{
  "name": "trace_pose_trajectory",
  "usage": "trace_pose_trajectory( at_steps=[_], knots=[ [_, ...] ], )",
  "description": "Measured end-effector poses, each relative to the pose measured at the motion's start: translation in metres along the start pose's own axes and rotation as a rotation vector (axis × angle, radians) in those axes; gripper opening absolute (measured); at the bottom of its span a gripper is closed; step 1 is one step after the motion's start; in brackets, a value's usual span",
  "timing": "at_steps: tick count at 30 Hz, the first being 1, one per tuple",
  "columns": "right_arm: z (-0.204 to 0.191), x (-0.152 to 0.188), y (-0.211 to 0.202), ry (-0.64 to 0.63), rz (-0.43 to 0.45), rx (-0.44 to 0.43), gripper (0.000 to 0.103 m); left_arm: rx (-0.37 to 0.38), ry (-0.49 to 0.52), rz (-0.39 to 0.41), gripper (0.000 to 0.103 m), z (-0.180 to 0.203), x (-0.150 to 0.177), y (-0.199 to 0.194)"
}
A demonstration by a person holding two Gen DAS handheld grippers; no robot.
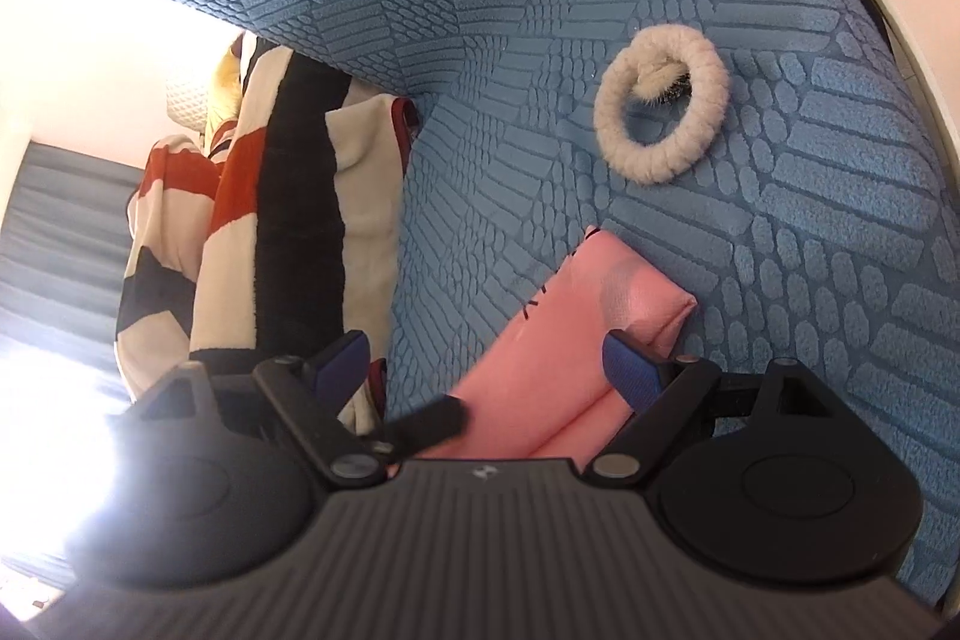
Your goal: Organize objects
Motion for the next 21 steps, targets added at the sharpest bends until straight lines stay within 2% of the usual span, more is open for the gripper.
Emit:
trace_pose_trajectory(
  at_steps=[3, 7, 11, 15, 17, 18, 19, 20, 21],
  knots=[
    [-0.008, -0.005, -0.009, -0.036, 0.062, 0.008, 0.087, -0.037, 0.011, -0.023, 0.013, -0.002, 0.009, 0.010],
    [-0.006, -0.013, -0.020, -0.090, 0.143, 0.109, 0.087, -0.067, 0.053, -0.012, 0.013, -0.002, 0.014, 0.013],
    [0.005, -0.016, -0.018, -0.133, 0.156, 0.237, 0.089, -0.077, 0.070, -0.009, 0.012, -0.001, 0.016, 0.015],
    [0.011, -0.011, -0.007, -0.072, 0.098, 0.165, 0.088, -0.066, 0.051, -0.012, 0.013, -0.004, 0.013, 0.015],
    [0.010, -0.009, -0.004, -0.057, 0.091, 0.137, 0.081, -0.065, 0.048, -0.012, 0.013, -0.003, 0.012, 0.015],
    [0.011, -0.009, -0.002, -0.047, 0.089, 0.139, 0.074, -0.063, 0.045, -0.013, 0.013, -0.003, 0.010, 0.016],
    [0.013, -0.009, 0.000, -0.039, 0.091, 0.147, 0.057, -0.062, 0.041, -0.012, 0.013, -0.003, 0.010, 0.016],
    [0.016, -0.010, 0.000, -0.030, 0.099, 0.174, 0.045, -0.060, 0.040, -0.010, 0.013, -0.003, 0.009, 0.016],
    [0.021, -0.009, -0.001, -0.012, 0.104, 0.207, 0.023, -0.056, 0.038, -0.006, 0.013, -0.003, 0.008, 0.016]
  ],
)
Point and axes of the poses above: each gripper's, at about its wrist camera, not at the fingertips, and y roughly the way its jaws point, z to its right, x to its underside, the point moved 10 cm from there along y, roughly the way its jaws point, and after that the axes turned 3 degrees about -z, right-handed, at the moved point
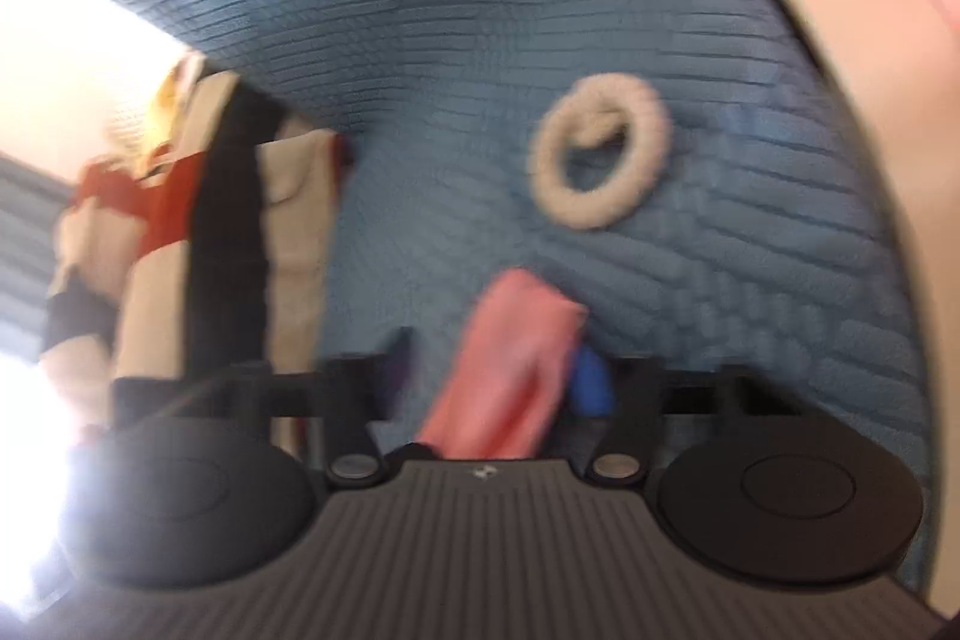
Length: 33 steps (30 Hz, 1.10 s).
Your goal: Organize objects
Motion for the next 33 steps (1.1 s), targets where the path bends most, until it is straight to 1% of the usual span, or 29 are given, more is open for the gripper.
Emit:
trace_pose_trajectory(
  at_steps=[1, 3, 5, 7, 8, 9, 11, 14, 17, 20, 23, 26, 29, 31, 32, 33],
  knots=[
    [0.004, 0.000, 0.000, 0.027, -0.004, 0.009, 0.022, 0.004, -0.001, 0.003, 0.013, 0.000, -0.001, -0.001],
    [0.004, 0.000, -0.004, 0.064, -0.001, -0.021, 0.019, 0.023, 0.007, 0.007, 0.013, 0.003, -0.003, -0.003],
    [-0.004, -0.003, -0.011, 0.024, 0.017, -0.017, 0.019, 0.065, 0.035, 0.021, 0.013, 0.012, -0.006, -0.007],
    [-0.011, -0.004, -0.018, -0.006, 0.033, -0.027, 0.017, 0.102, 0.087, 0.047, 0.014, 0.024, -0.008, -0.014],
    [-0.012, -0.005, -0.021, -0.011, 0.035, -0.030, 0.017, 0.118, 0.124, 0.055, 0.025, 0.032, -0.008, -0.017],
    [-0.013, -0.005, -0.022, -0.016, 0.037, -0.025, 0.017, 0.131, 0.158, 0.065, 0.042, 0.040, -0.008, -0.020],
    [-0.012, -0.004, -0.023, -0.017, 0.031, -0.013, 0.017, 0.138, 0.229, 0.087, 0.055, 0.053, -0.006, -0.023],
    [-0.011, -0.004, -0.026, -0.014, 0.025, -0.008, 0.016, 0.099, 0.337, 0.096, 0.056, 0.068, 0.000, -0.019],
    [-0.015, -0.005, -0.031, -0.019, 0.027, -0.018, 0.016, 0.024, 0.409, 0.091, 0.069, 0.073, 0.005, -0.009],
    [-0.016, -0.004, -0.034, -0.024, 0.020, -0.021, 0.016, -0.046, 0.476, 0.095, 0.069, 0.074, 0.007, -0.001],
    [-0.017, -0.003, -0.037, -0.021, 0.013, -0.030, 0.016, -0.086, 0.527, 0.092, 0.071, 0.076, 0.011, 0.005],
    [-0.016, -0.002, -0.039, 0.001, 0.004, -0.037, 0.016, -0.111, 0.529, 0.074, 0.075, 0.070, 0.011, 0.013],
    [-0.017, -0.003, -0.041, 0.005, 0.005, -0.053, 0.016, -0.119, 0.534, 0.074, 0.075, 0.068, 0.010, 0.017],
    [-0.018, -0.004, -0.041, 0.011, 0.007, -0.066, 0.016, -0.126, 0.532, 0.079, 0.073, 0.067, 0.010, 0.017],
    [-0.017, -0.004, -0.041, 0.014, 0.009, -0.068, 0.016, -0.121, 0.527, 0.080, 0.070, 0.066, 0.010, 0.016],
    [-0.016, -0.005, -0.041, 0.019, 0.010, -0.067, 0.019, -0.119, 0.522, 0.081, 0.065, 0.066, 0.010, 0.016]
  ],
)
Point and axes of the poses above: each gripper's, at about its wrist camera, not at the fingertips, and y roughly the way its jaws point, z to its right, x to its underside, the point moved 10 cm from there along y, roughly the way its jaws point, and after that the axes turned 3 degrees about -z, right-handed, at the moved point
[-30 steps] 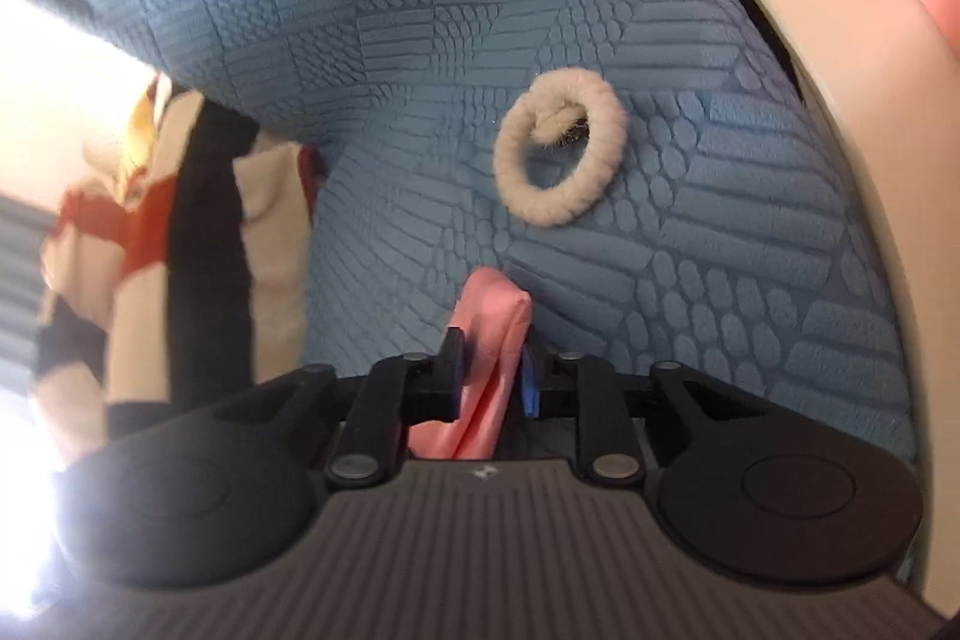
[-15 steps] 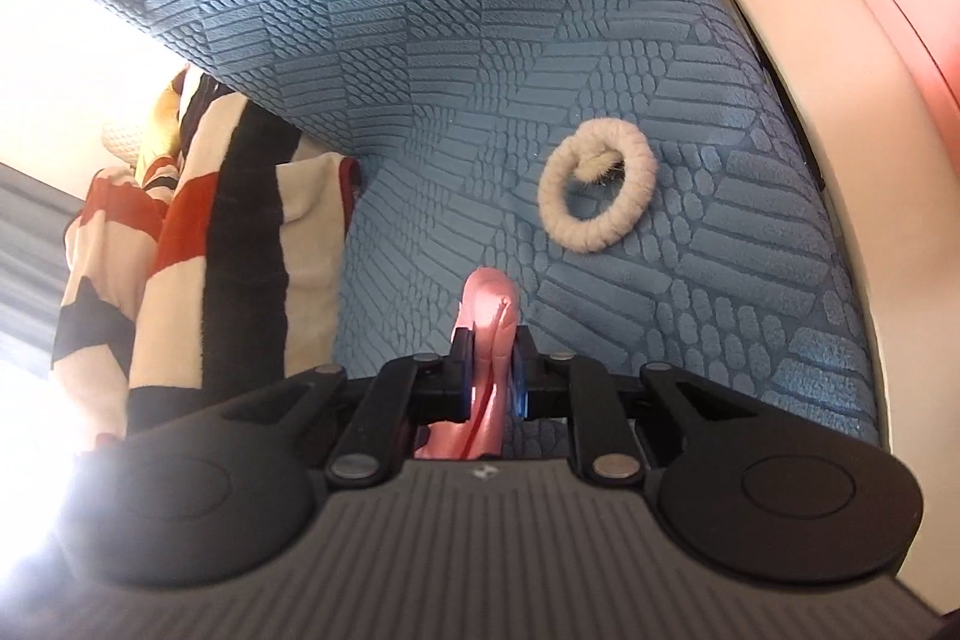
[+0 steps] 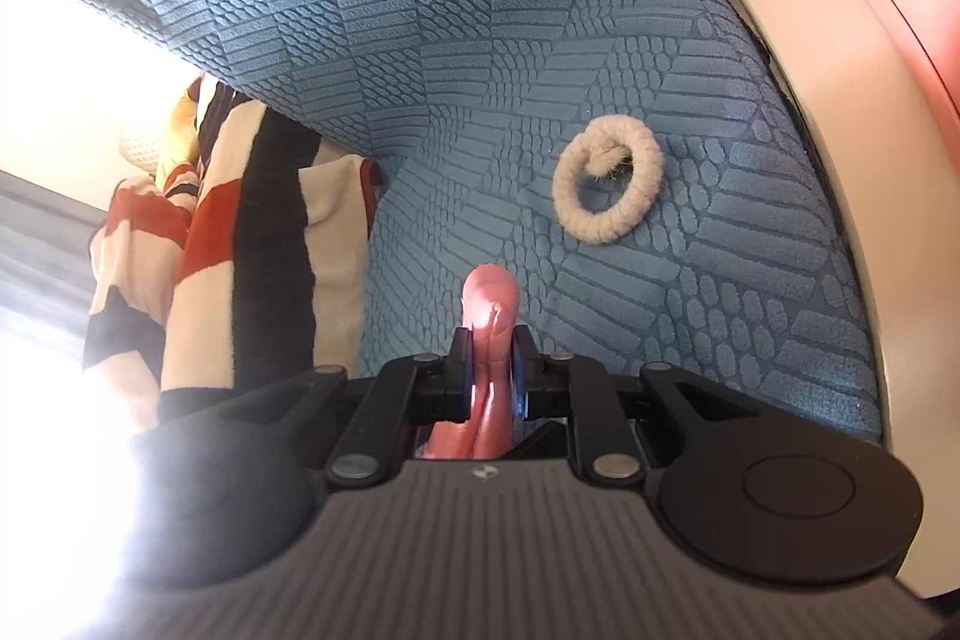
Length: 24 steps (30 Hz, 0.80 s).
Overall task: Organize objects
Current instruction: 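Grasp the pink tube with the left tool while the right tool releases it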
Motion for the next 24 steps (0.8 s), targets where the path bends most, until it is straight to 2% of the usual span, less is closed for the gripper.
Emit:
trace_pose_trajectory(
  at_steps=[4, 6, 7, 8, 10, 12, 16, 21, 23, 24],
  knots=[
    [0.000, -0.001, 0.001, 0.012, 0.006, -0.005, 0.026, 0.010, -0.015, 0.002, 0.052, -0.003, -0.001, -0.002],
    [-0.003, -0.004, 0.000, 0.003, 0.020, -0.018, 0.027, 0.002, -0.019, 0.003, 0.037, -0.004, -0.001, -0.004],
    [-0.006, -0.005, -0.001, 0.001, 0.027, -0.027, 0.030, -0.001, -0.031, 0.002, 0.034, -0.006, -0.001, -0.005],
    [-0.007, -0.006, -0.001, -0.001, 0.035, -0.033, 0.034, -0.004, -0.047, 0.002, 0.033, -0.010, -0.002, -0.004],
    [-0.009, -0.008, -0.003, -0.005, 0.052, -0.036, 0.050, -0.002, -0.080, 0.008, 0.032, -0.018, -0.004, -0.005],
    [-0.011, -0.008, -0.001, 0.000, 0.046, -0.050, 0.052, 0.005, -0.099, 0.005, 0.032, -0.020, -0.004, -0.005],
    [-0.008, -0.005, 0.010, 0.037, 0.019, -0.051, 0.052, -0.007, -0.070, 0.001, 0.032, -0.017, -0.003, -0.003],
    [0.001, -0.001, 0.023, 0.099, -0.003, -0.003, 0.051, -0.070, 0.057, 0.002, 0.032, -0.004, 0.002, 0.000],
    [0.008, 0.001, 0.026, 0.143, -0.001, 0.020, 0.032, -0.097, 0.105, 0.003, 0.032, 0.000, 0.003, 0.001],
    [0.010, 0.001, 0.027, 0.164, 0.001, 0.020, 0.028, -0.106, 0.123, -0.001, 0.032, 0.002, 0.004, 0.002]
  ],
)
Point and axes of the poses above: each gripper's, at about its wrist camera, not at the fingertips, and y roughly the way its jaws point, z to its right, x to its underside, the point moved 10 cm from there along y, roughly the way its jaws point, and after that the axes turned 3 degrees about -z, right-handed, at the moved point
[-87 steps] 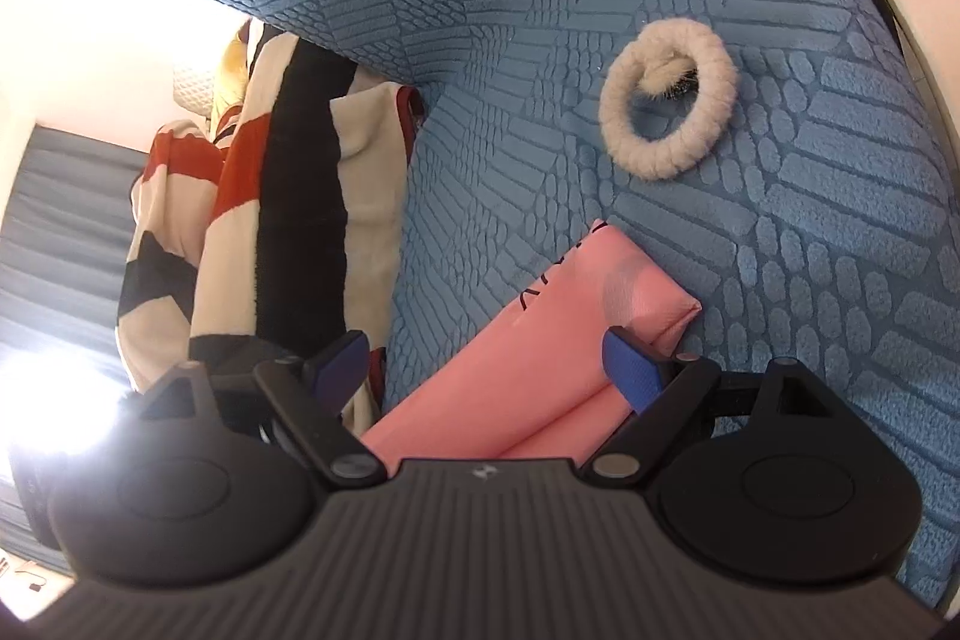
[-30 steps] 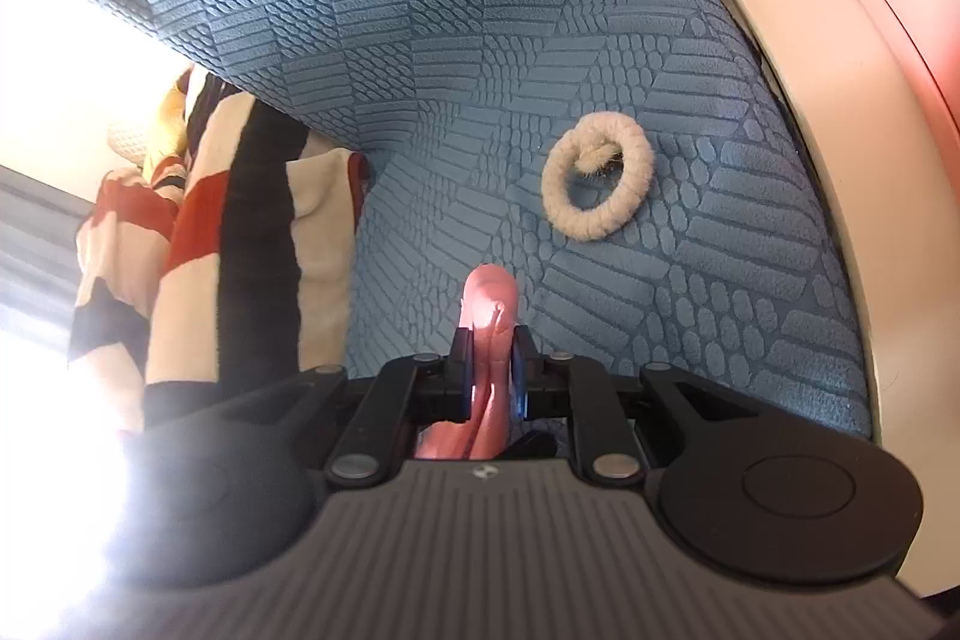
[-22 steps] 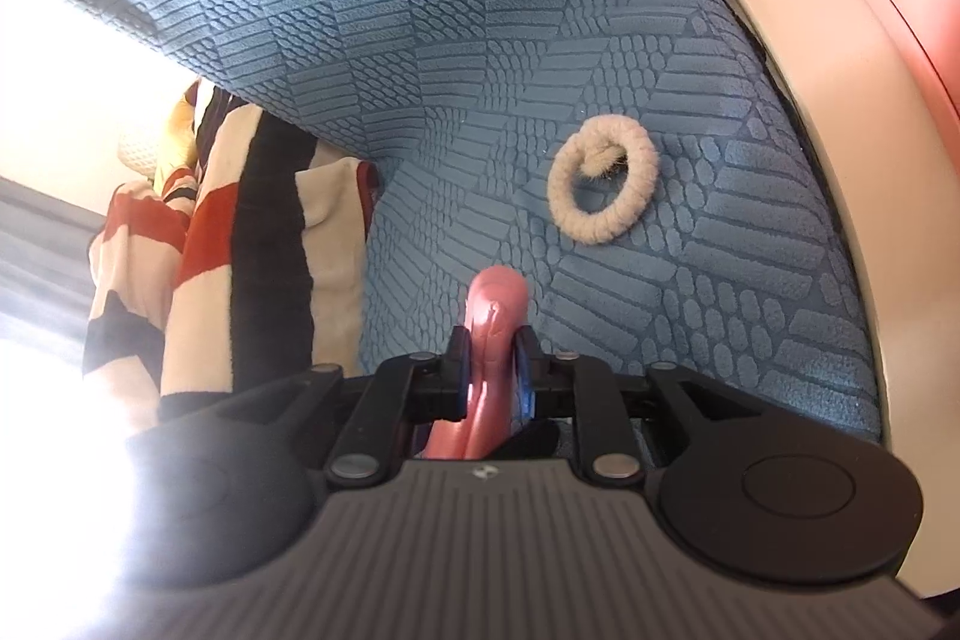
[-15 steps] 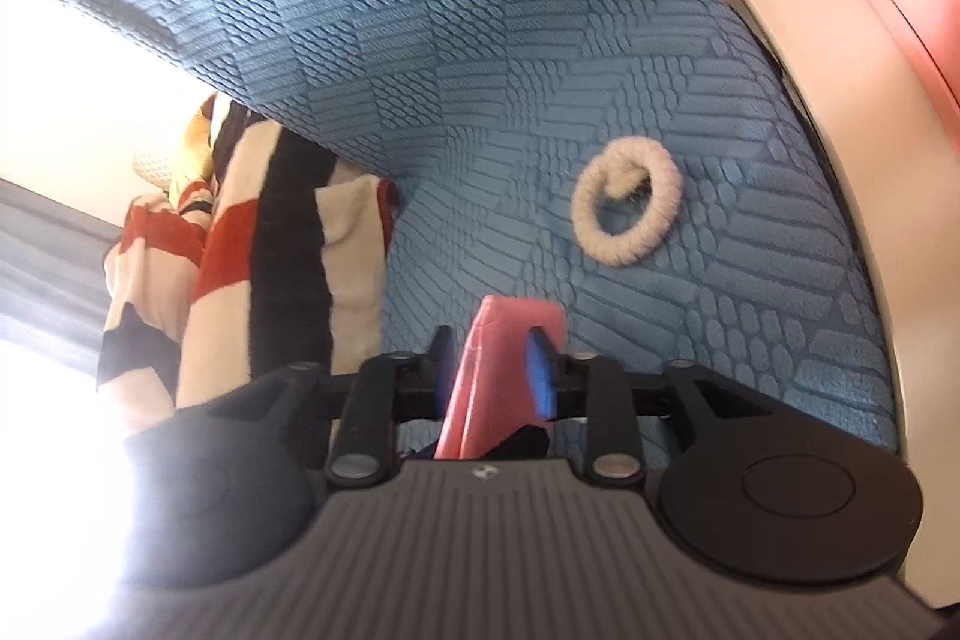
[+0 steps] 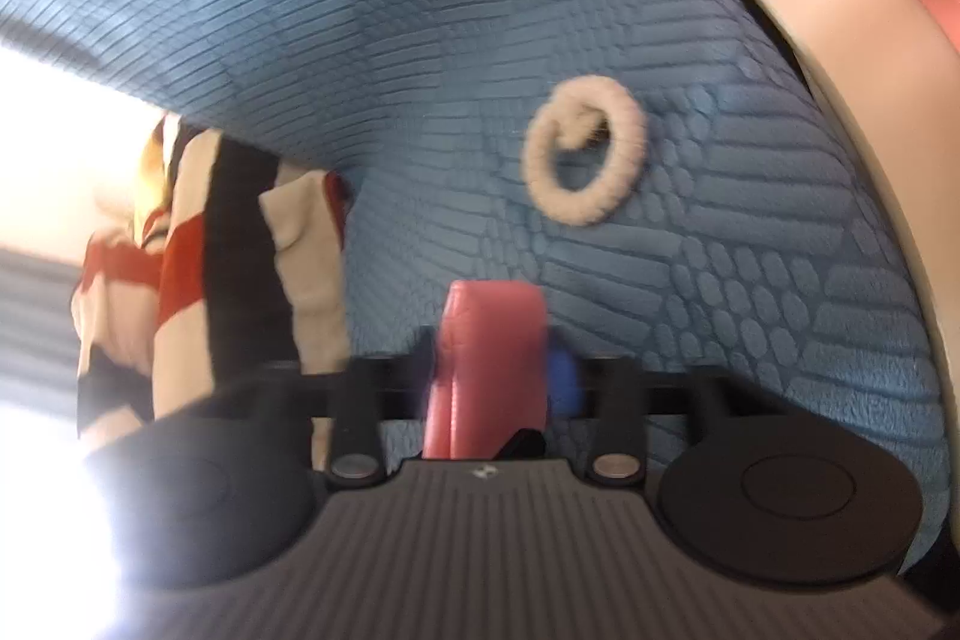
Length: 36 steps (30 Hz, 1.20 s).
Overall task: Organize objects
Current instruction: 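Grasp the pink tube with the left tool while the right tool releases it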
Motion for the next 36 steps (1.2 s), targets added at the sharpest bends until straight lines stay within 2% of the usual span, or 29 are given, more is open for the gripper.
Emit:
trace_pose_trajectory(
  at_steps=[3, 6, 9, 13, 18, 21, 23, 24, 25, 27, 29, 30, 32, 36],
  knots=[
    [-0.002, 0.001, 0.002, -0.003, 0.003, 0.010, 0.021, -0.015, 0.018, -0.001, 0.033, 0.001, 0.000, 0.001],
    [-0.006, 0.002, 0.001, -0.020, 0.005, 0.003, 0.016, -0.027, 0.017, 0.013, 0.046, -0.001, -0.003, -0.002],
    [-0.004, 0.001, 0.001, -0.025, 0.003, 0.018, 0.016, -0.011, -0.001, 0.020, 0.053, -0.002, -0.005, -0.004],
    [-0.002, 0.001, -0.002, -0.031, -0.002, 0.031, 0.016, -0.042, 0.015, 0.045, 0.064, 0.000, -0.011, -0.010],
    [-0.001, -0.001, -0.008, -0.014, 0.013, 0.047, 0.015, -0.105, 0.104, 0.092, 0.068, 0.009, -0.014, -0.019],
    [0.001, -0.001, -0.012, -0.002, 0.020, 0.055, 0.015, -0.108, 0.131, 0.104, 0.068, 0.014, -0.014, -0.021],
    [-0.002, -0.001, -0.013, -0.006, 0.021, 0.045, 0.015, -0.098, 0.149, 0.117, 0.064, 0.017, -0.014, -0.025],
    [-0.004, -0.001, -0.014, -0.008, 0.017, 0.036, 0.015, -0.083, 0.147, 0.127, 0.054, 0.018, -0.015, -0.027],
    [-0.007, 0.000, -0.014, -0.009, 0.011, 0.023, 0.015, -0.072, 0.134, 0.139, 0.050, 0.018, -0.017, -0.029],
    [-0.010, 0.001, -0.014, -0.009, 0.001, 0.007, 0.016, -0.079, 0.118, 0.155, 0.050, 0.013, -0.021, -0.031],
    [-0.010, 0.003, -0.013, 0.001, -0.005, -0.002, 0.016, -0.076, 0.114, 0.162, 0.045, 0.011, -0.022, -0.030],
    [-0.010, 0.004, -0.013, 0.005, -0.009, -0.002, 0.016, -0.065, 0.111, 0.155, 0.036, 0.012, -0.022, -0.030],
    [-0.009, 0.005, -0.011, 0.007, -0.016, 0.003, 0.016, -0.052, 0.112, 0.141, 0.028, 0.013, -0.020, -0.029],
    [-0.013, 0.005, -0.010, -0.006, -0.014, -0.002, 0.024, -0.064, 0.078, 0.133, 0.019, 0.009, -0.020, -0.028]
  ],
)
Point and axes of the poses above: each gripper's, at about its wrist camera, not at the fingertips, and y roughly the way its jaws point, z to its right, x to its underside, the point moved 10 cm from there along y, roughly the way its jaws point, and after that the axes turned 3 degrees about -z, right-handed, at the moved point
